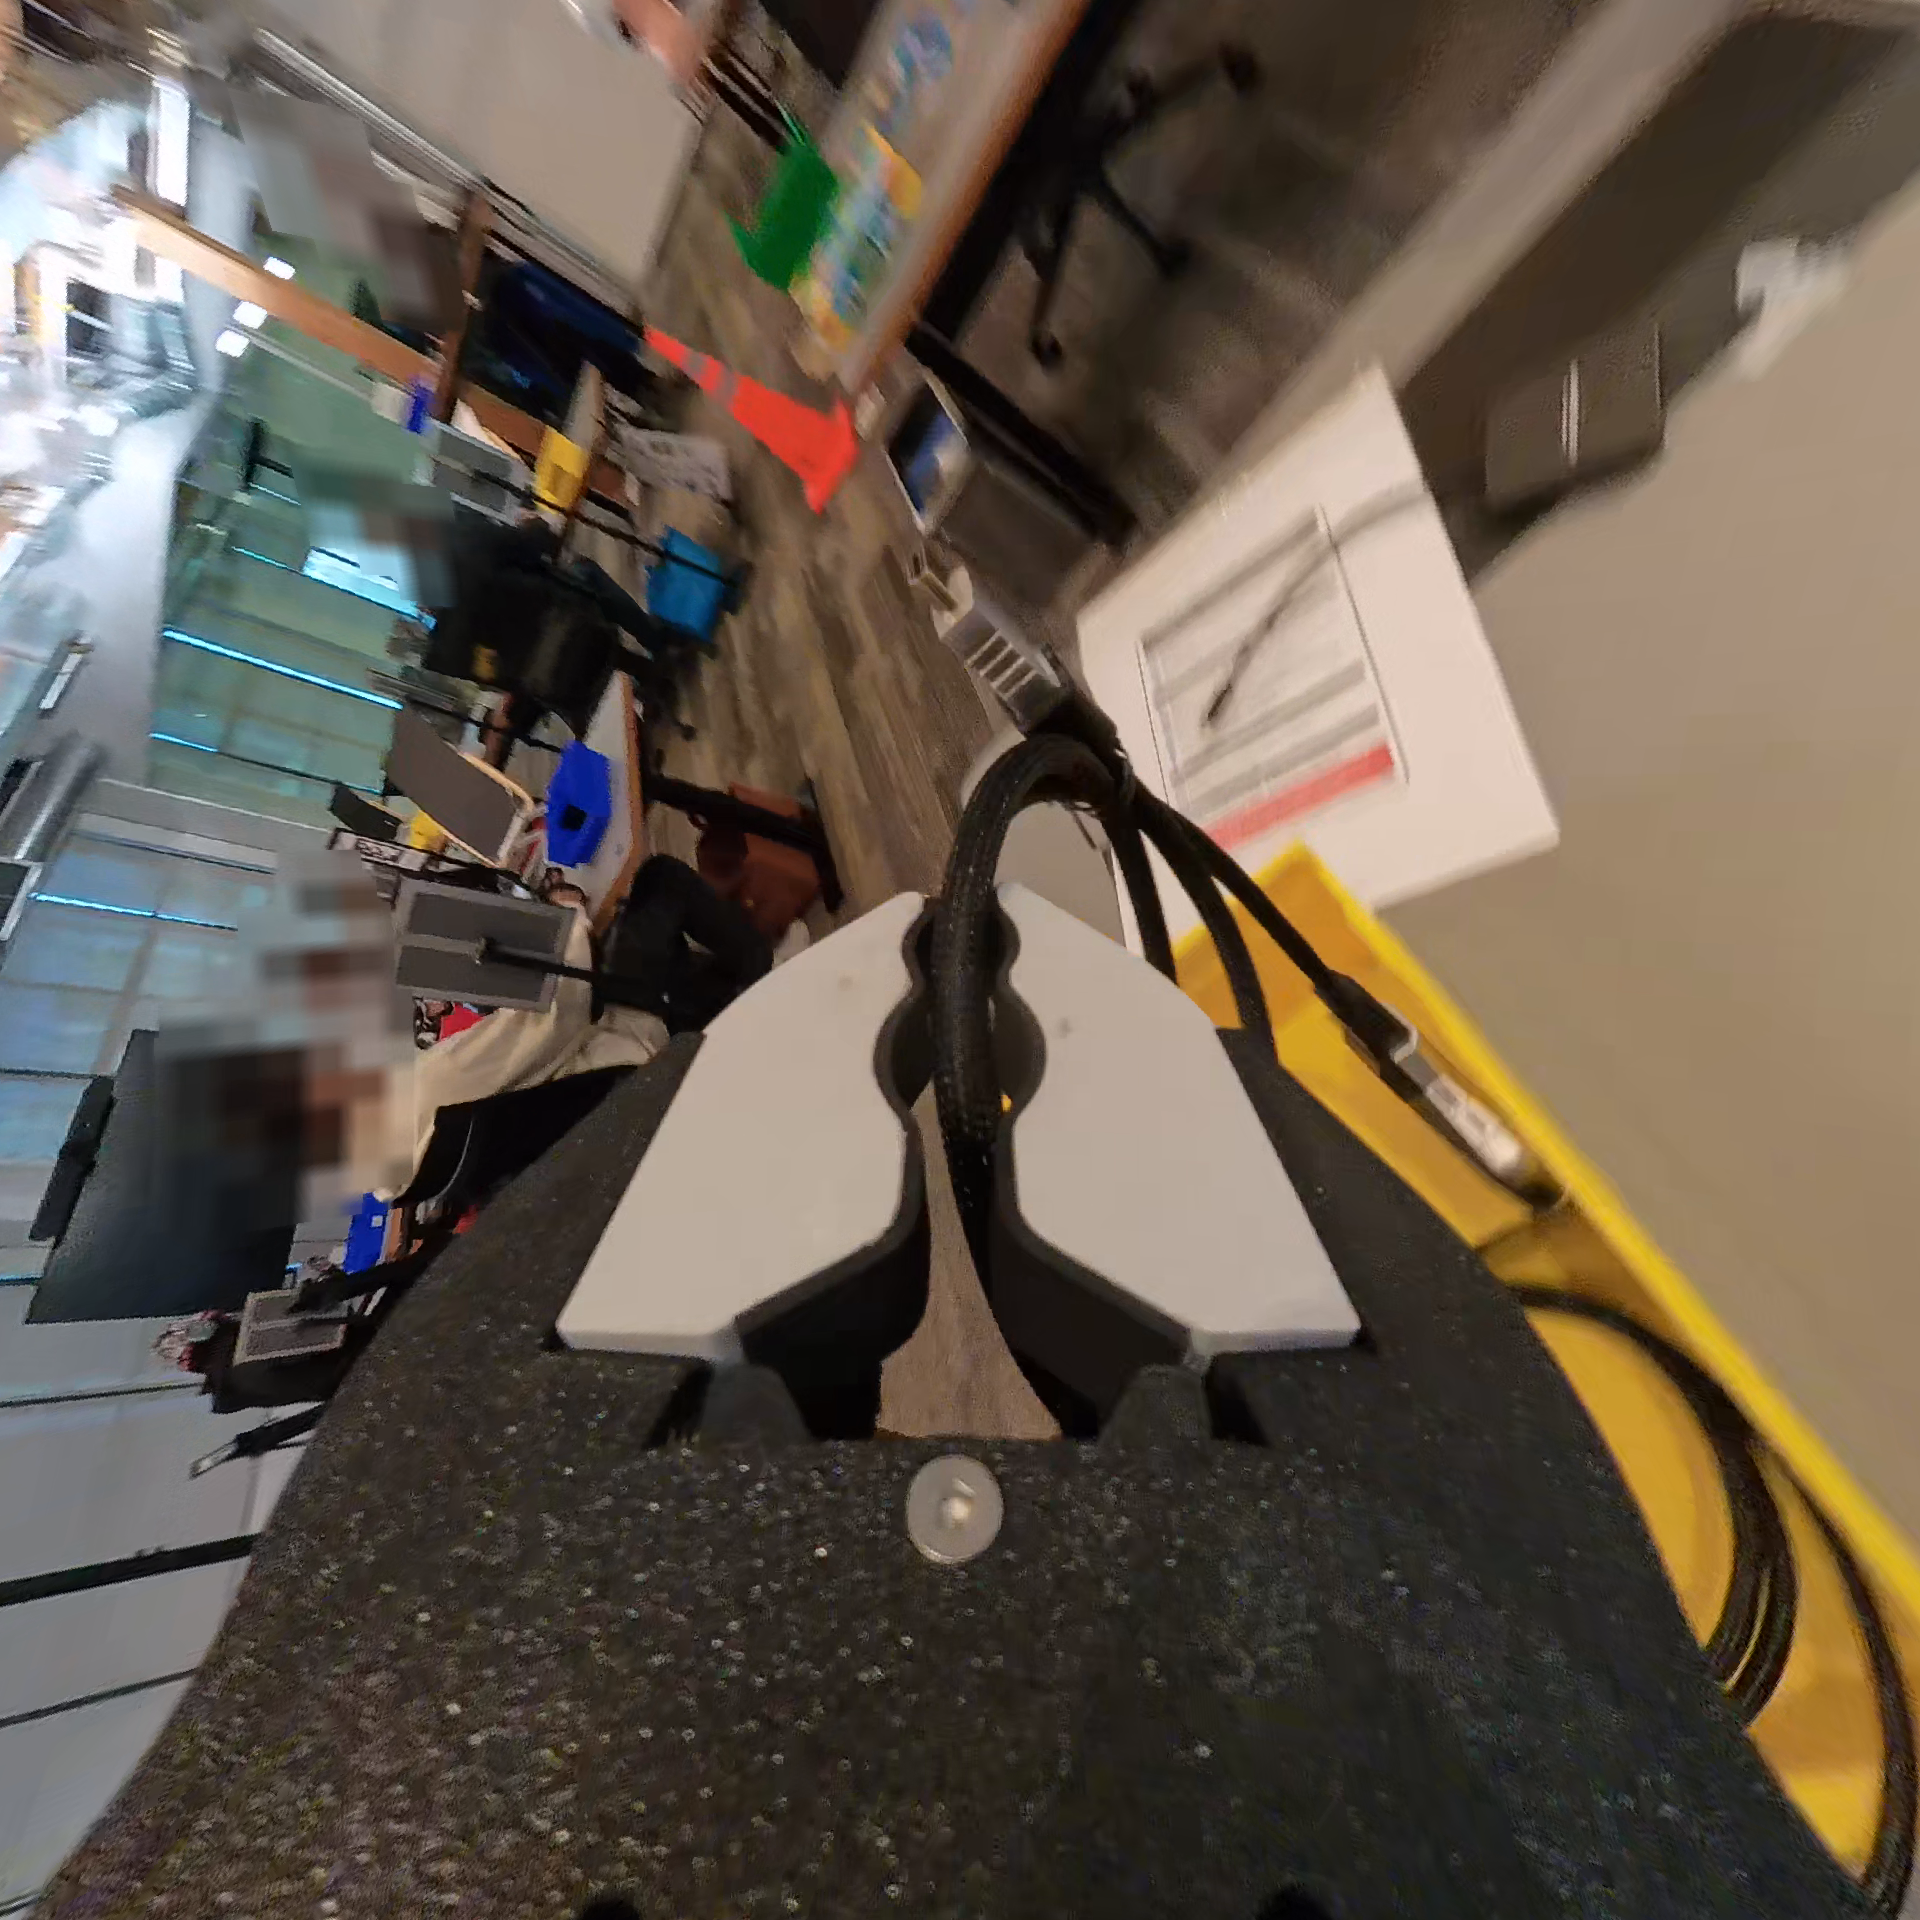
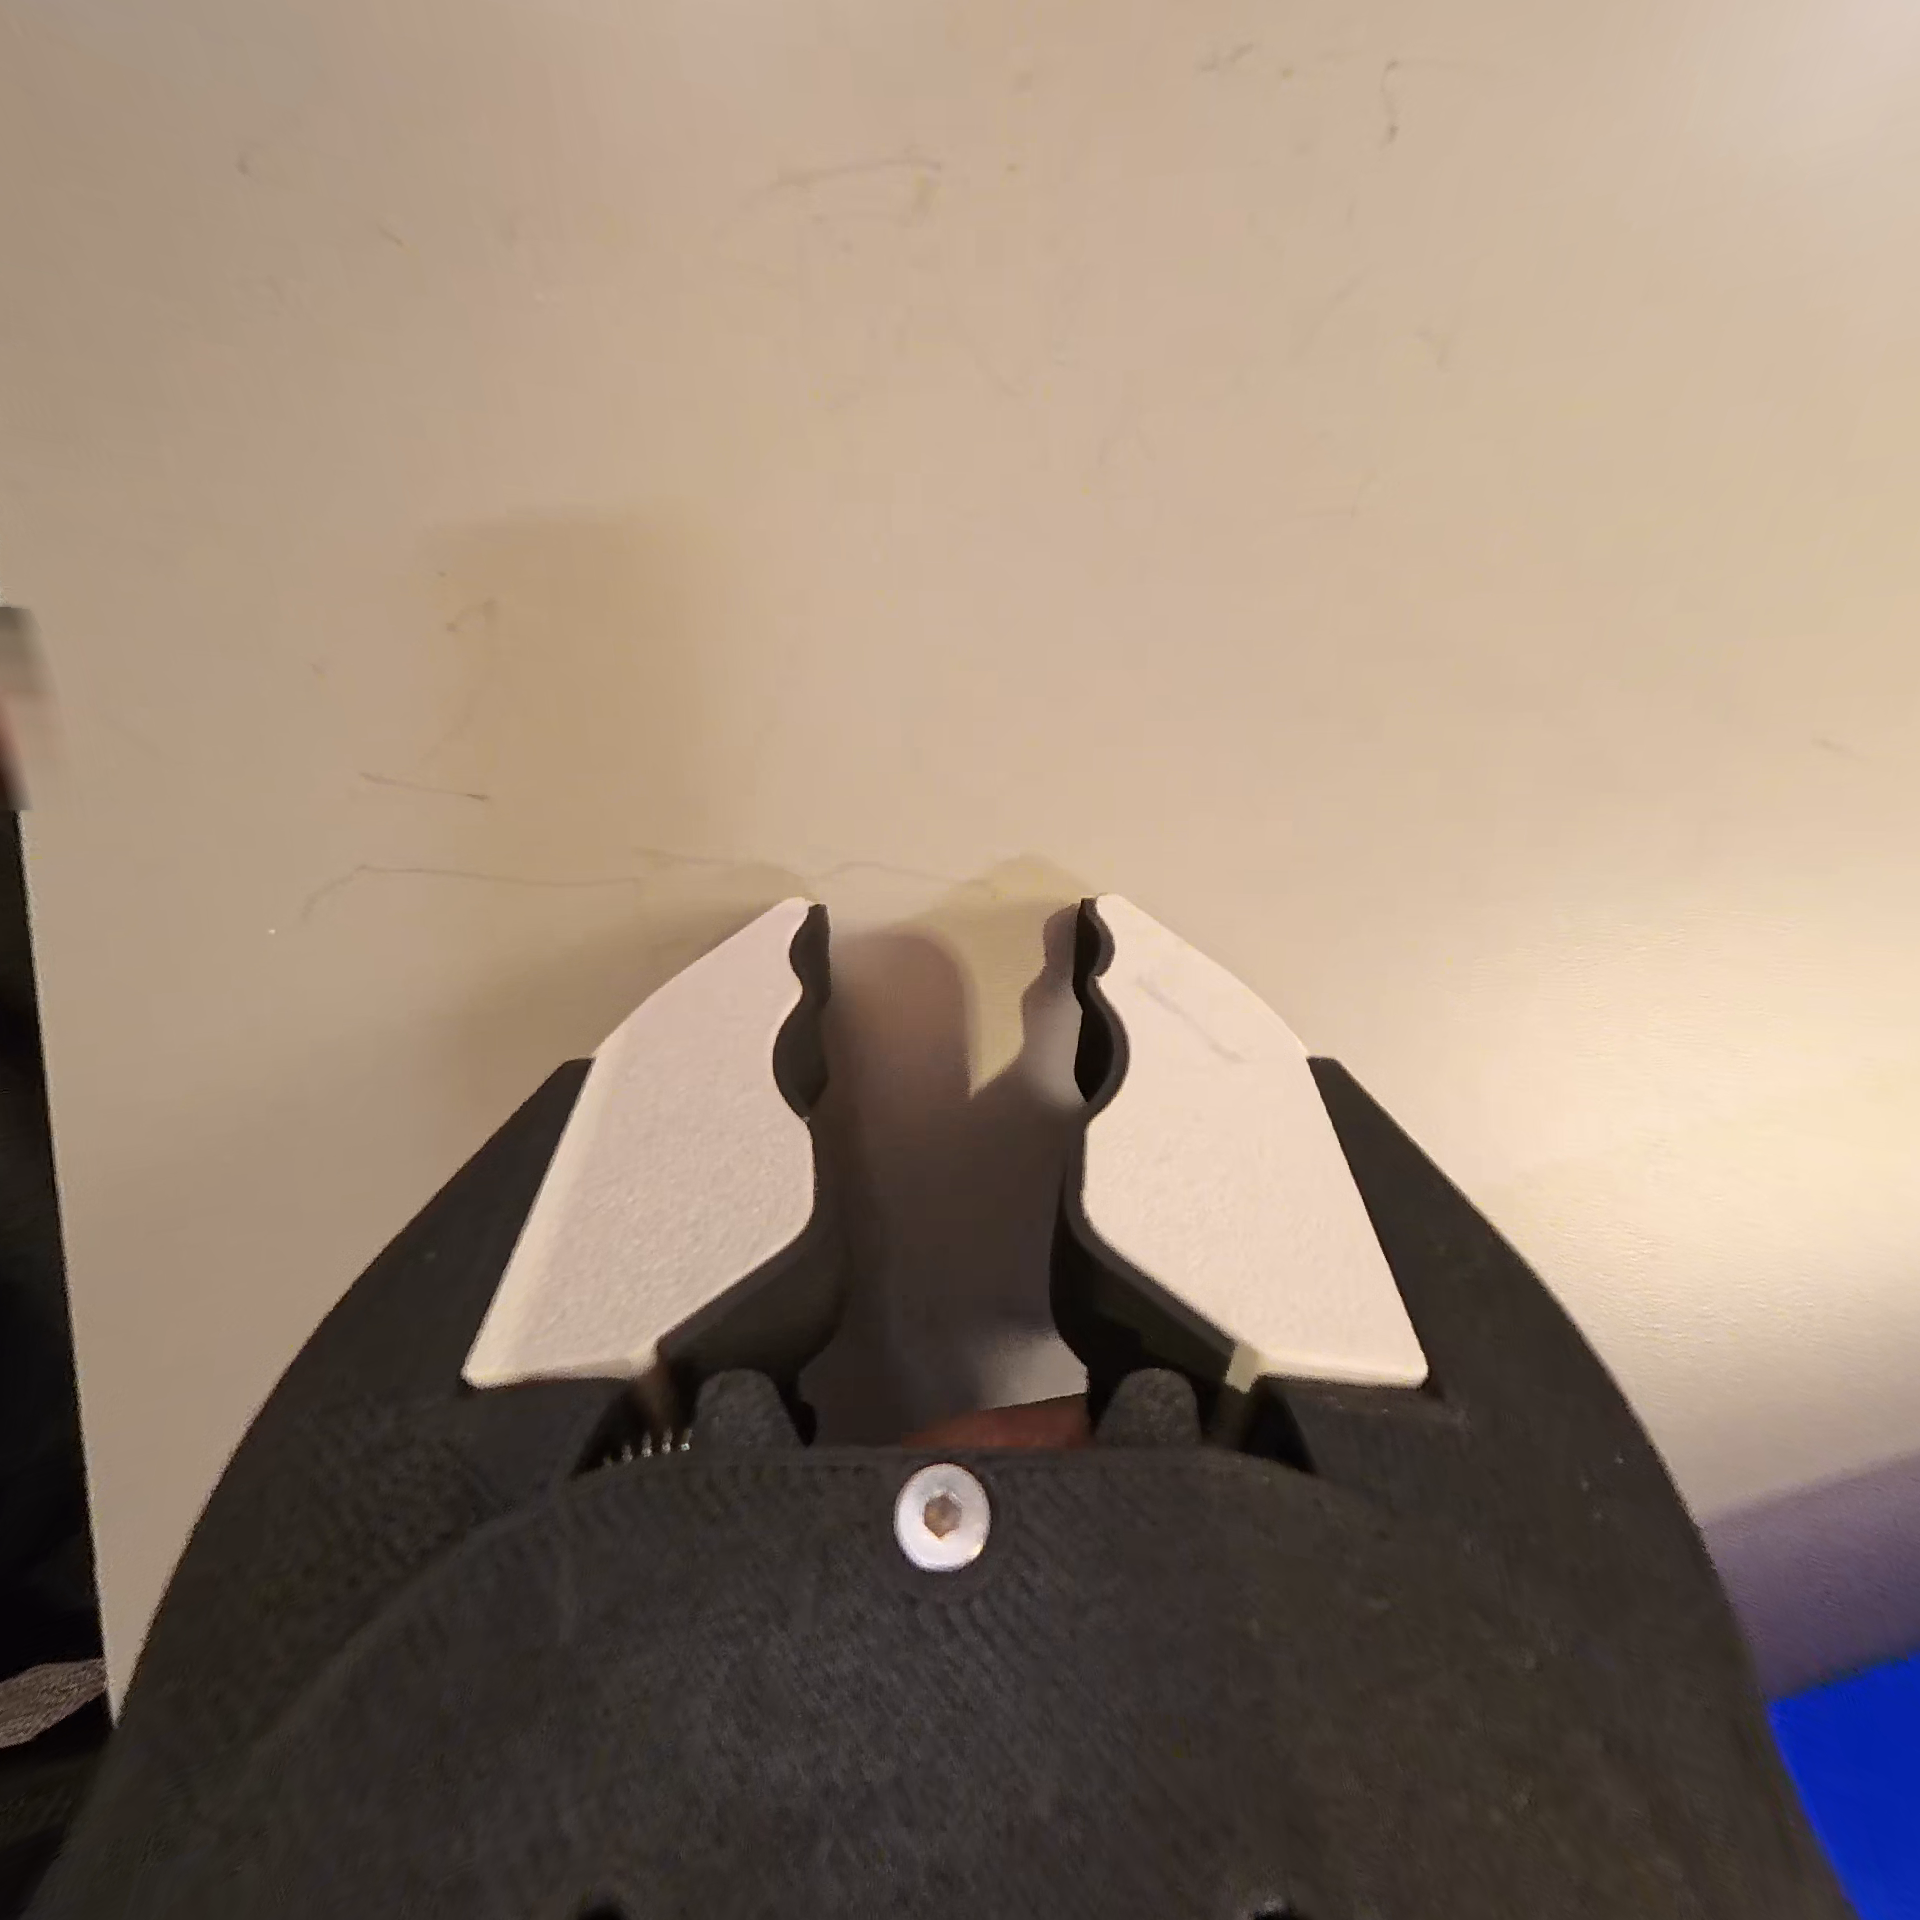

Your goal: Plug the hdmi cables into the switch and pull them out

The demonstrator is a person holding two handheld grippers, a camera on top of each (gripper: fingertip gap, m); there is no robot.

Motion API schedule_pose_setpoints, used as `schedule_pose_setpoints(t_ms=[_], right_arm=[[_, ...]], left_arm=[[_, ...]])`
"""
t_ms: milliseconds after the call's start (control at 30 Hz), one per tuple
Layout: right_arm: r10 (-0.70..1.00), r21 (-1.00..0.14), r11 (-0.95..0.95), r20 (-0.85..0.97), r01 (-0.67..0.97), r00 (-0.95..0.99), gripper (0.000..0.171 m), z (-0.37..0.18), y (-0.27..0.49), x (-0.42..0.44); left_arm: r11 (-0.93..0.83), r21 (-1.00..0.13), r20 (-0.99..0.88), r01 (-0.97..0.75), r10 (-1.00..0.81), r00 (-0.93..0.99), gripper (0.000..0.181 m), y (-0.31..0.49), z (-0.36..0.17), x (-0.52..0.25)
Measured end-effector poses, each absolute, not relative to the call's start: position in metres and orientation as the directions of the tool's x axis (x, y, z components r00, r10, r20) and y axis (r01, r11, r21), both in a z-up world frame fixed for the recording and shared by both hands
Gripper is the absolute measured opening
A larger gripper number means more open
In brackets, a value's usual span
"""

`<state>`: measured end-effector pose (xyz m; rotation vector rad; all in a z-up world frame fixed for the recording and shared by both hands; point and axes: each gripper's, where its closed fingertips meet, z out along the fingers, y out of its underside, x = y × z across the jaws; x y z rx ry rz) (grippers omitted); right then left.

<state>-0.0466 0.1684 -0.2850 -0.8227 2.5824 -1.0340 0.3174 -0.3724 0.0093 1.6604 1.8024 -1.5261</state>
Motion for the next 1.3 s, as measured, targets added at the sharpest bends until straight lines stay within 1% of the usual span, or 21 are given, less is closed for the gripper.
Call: schedule_pose_setpoints(t_ms=[33, 100, 200, 267, 333, 433, 633, 800, 900, 1067, 1233, 1300], right_arm=[[-0.578, -0.693, 0.594, -0.015, -0.408, -0.816, 0.046, -0.285, 0.168, -0.047], [-0.567, -0.693, 0.601, -0.017, -0.399, -0.824, 0.046, -0.285, 0.167, -0.049], [-0.552, -0.694, 0.607, -0.019, -0.387, -0.833, 0.046, -0.285, 0.165, -0.051], [-0.541, -0.698, 0.608, -0.015, -0.379, -0.841, 0.046, -0.284, 0.164, -0.052], [-0.530, -0.702, 0.607, -0.009, -0.372, -0.848, 0.046, -0.283, 0.163, -0.054], [-0.517, -0.709, 0.605, -0.004, -0.362, -0.856, 0.046, -0.282, 0.161, -0.056], [-0.485, -0.725, 0.605, -0.008, -0.329, -0.874, 0.046, -0.278, 0.159, -0.060], [-0.466, -0.739, 0.595, 0.005, -0.317, -0.885, 0.046, -0.275, 0.157, -0.063], [-0.461, -0.748, 0.589, 0.000, -0.306, -0.887, 0.046, -0.273, 0.157, -0.064], [-0.454, -0.768, 0.580, -0.029, -0.271, -0.891, 0.046, -0.268, 0.157, -0.065], [-0.450, -0.791, 0.559, -0.039, -0.247, -0.892, 0.045, -0.263, 0.157, -0.066], [-0.451, -0.797, 0.553, -0.042, -0.242, -0.892, 0.045, -0.261, 0.157, -0.067]], left_arm=[[-0.221, -0.546, -0.748, 0.808, 0.564, -0.351, 0.007, -0.364, 0.026, 0.307], [-0.284, -0.619, -0.732, 0.732, 0.546, -0.407, 0.007, -0.343, 0.058, 0.281], [-0.393, -0.670, -0.722, 0.630, 0.542, -0.430, 0.007, -0.303, 0.092, 0.240], [-0.456, -0.675, -0.724, 0.580, 0.560, -0.403, 0.007, -0.275, 0.099, 0.212], [-0.496, -0.674, -0.726, 0.547, 0.580, -0.369, 0.007, -0.252, 0.095, 0.185], [-0.510, -0.706, -0.690, 0.491, 0.650, -0.317, 0.007, -0.229, 0.075, 0.145], [-0.494, -0.763, -0.607, 0.418, 0.770, -0.198, 0.007, -0.194, 0.013, 0.063], [-0.551, -0.726, -0.639, 0.411, 0.762, -0.106, 0.007, -0.160, -0.023, 0.007], [-0.560, -0.750, -0.623, 0.353, 0.777, -0.090, 0.007, -0.137, -0.034, -0.017], [-0.625, -0.718, -0.660, 0.305, 0.752, -0.012, 0.007, -0.086, -0.066, -0.041], [-0.734, -0.623, -0.744, 0.270, 0.663, 0.085, 0.007, -0.027, -0.116, -0.048], [-0.754, -0.605, -0.754, 0.258, 0.646, 0.121, 0.007, -0.006, -0.139, -0.048]])
